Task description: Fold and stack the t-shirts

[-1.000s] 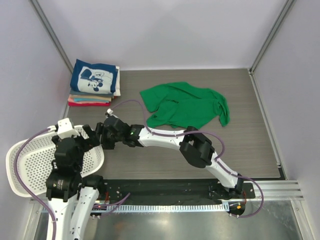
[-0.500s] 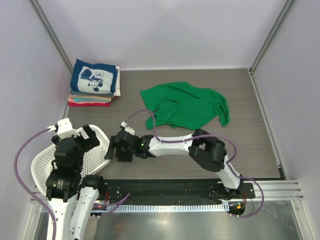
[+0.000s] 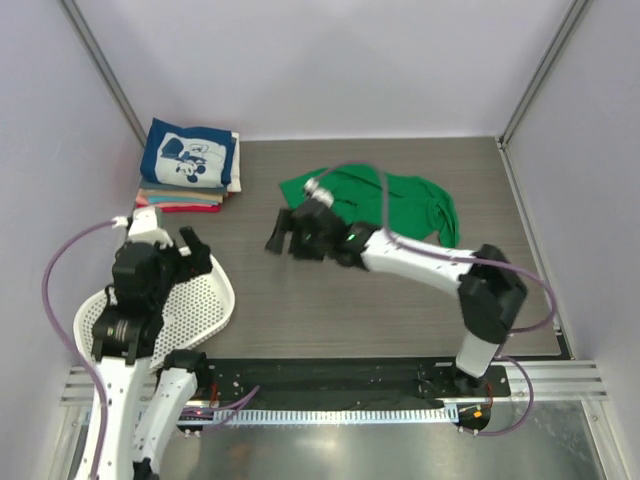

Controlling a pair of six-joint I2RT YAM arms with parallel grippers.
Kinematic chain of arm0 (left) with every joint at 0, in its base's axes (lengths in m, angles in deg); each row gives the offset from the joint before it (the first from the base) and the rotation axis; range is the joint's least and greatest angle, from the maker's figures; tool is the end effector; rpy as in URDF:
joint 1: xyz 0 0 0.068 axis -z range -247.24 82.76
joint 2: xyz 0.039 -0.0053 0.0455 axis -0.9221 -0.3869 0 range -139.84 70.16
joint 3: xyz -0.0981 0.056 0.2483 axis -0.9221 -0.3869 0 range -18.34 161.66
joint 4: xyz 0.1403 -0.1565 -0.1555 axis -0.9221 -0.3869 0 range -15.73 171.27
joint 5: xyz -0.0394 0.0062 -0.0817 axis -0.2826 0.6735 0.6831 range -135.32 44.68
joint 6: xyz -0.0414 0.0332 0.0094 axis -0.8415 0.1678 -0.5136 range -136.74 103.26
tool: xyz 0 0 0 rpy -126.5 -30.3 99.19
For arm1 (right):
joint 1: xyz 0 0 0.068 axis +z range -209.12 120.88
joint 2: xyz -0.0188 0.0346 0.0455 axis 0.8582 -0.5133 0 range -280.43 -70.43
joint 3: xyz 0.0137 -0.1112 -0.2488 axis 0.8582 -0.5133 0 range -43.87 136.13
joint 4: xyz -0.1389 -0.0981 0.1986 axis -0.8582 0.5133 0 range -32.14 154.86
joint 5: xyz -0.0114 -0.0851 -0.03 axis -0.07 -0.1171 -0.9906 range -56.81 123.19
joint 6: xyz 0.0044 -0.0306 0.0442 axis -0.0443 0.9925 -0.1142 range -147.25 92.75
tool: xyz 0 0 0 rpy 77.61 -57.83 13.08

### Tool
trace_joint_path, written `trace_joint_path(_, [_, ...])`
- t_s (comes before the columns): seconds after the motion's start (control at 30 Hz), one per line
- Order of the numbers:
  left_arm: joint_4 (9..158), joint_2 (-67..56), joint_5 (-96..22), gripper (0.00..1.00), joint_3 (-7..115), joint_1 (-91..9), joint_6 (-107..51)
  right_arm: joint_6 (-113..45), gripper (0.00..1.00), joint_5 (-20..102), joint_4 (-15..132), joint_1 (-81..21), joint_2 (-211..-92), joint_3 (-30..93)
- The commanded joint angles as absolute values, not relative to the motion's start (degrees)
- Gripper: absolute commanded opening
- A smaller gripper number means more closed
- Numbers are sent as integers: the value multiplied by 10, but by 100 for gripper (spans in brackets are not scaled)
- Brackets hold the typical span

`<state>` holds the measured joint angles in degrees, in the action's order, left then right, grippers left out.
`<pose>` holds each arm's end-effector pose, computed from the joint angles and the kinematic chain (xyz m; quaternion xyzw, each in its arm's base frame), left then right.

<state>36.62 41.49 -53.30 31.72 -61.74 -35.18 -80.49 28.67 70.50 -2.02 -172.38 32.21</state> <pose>0.0950 -0.0042 0.3422 -0.1319 0.8235 -0.0569 0.5489 0.2234 0.3402 0.2507 -0.0132 0.9001 0.3360 0.2771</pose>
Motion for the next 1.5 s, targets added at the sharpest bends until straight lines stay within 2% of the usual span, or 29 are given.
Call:
trace_joint_path(0.0, [439,332,-405,89,361,-620,-380,-682,85,259,750,-107,-1629,307])
trace_joint_path(0.17, [512,205,-356,84,390,-585,-417,-636,85,249,809,-257,-1576,284])
trace_joint_path(0.3, [519,72,-449,84,442,-435,-397,-617,86,269,820,-390,-1552,244])
trace_joint_path(0.4, [543,-33,-461,84,478,-399,-410,-569,87,324,819,-463,-1590,268])
trace_joint_path(0.57, [606,-100,-457,82,470,-389,-442,-491,86,452,823,-464,-1753,450])
trace_joint_path(0.7, [618,-64,-514,82,428,-388,-456,-461,86,473,874,-423,-1877,630])
trace_joint_path(0.8, [600,-7,-552,83,394,-389,-463,-428,86,440,945,-363,-2001,853])
trace_joint_path(0.9, [561,56,-579,84,369,-389,-454,-403,87,410,978,-307,-2106,989])
trace_joint_path(1.0, [520,128,-607,86,347,-388,-445,-401,87,388,958,-271,-2174,1039])
trace_joint_path(1.2, [459,262,-617,88,317,-388,-450,-374,87,289,883,-219,-2239,1045])
trace_joint_path(1.47, [458,310,-625,88,273,-389,-450,-354,86,124,838,-200,-2289,1062])
